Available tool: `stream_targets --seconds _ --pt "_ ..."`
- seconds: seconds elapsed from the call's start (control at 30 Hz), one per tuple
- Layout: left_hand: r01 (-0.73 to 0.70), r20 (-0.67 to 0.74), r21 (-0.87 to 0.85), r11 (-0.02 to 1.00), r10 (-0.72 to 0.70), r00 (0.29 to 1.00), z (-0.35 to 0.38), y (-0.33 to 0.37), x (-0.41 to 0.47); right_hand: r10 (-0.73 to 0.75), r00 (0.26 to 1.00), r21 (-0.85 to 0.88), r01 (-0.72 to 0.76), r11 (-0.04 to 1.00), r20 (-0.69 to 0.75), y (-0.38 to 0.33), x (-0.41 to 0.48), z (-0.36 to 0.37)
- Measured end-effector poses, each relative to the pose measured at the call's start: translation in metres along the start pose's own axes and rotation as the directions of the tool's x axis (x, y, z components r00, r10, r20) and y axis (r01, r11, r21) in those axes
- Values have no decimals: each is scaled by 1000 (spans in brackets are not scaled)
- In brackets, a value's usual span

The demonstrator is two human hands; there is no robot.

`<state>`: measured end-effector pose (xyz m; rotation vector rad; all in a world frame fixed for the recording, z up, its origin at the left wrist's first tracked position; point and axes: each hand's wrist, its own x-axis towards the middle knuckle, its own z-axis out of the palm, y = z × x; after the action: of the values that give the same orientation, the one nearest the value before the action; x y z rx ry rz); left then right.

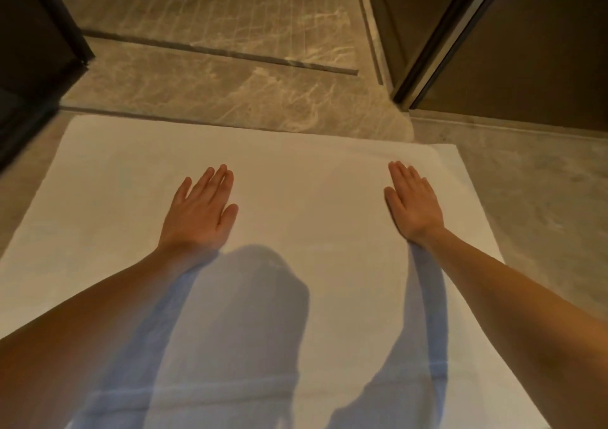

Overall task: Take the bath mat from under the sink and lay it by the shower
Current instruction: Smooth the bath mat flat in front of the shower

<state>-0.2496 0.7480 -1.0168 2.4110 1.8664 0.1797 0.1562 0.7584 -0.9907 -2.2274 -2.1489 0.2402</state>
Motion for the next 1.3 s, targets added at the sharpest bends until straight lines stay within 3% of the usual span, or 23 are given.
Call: stream_targets --seconds 0.5,0.6,0.67,0.77,0.9,1.13,1.3 --pt "-9 92 -45 999 14 996 -18 -14 -9 8 999 34 -6 999 -43 -16 -14 10" --pt "37 22 -34 999 -36 999 -21 -4 -10 6 998 37 -3 999 -61 -19 -14 11" --pt "-42 -44 -22 999 41 998 -23 24 3 7 998 43 -5 999 -63 -18 -14 11" --pt "-325 -35 -25 946 324 946 -20 97 41 4 998 29 -3 1000 -57 -19 -14 12" --pt "-305 58 -68 950 309 949 -4 157 74 16 998 44 -14 999 -55 -17 -14 11" --pt "-295 43 -54 954 297 954 14 151 71 -19 1000 67 21 998 -25 -1 -15 11" --pt "-289 51 -55 956 292 955 13 152 70 185 983 42 -184 982 -17 51 -19 0"
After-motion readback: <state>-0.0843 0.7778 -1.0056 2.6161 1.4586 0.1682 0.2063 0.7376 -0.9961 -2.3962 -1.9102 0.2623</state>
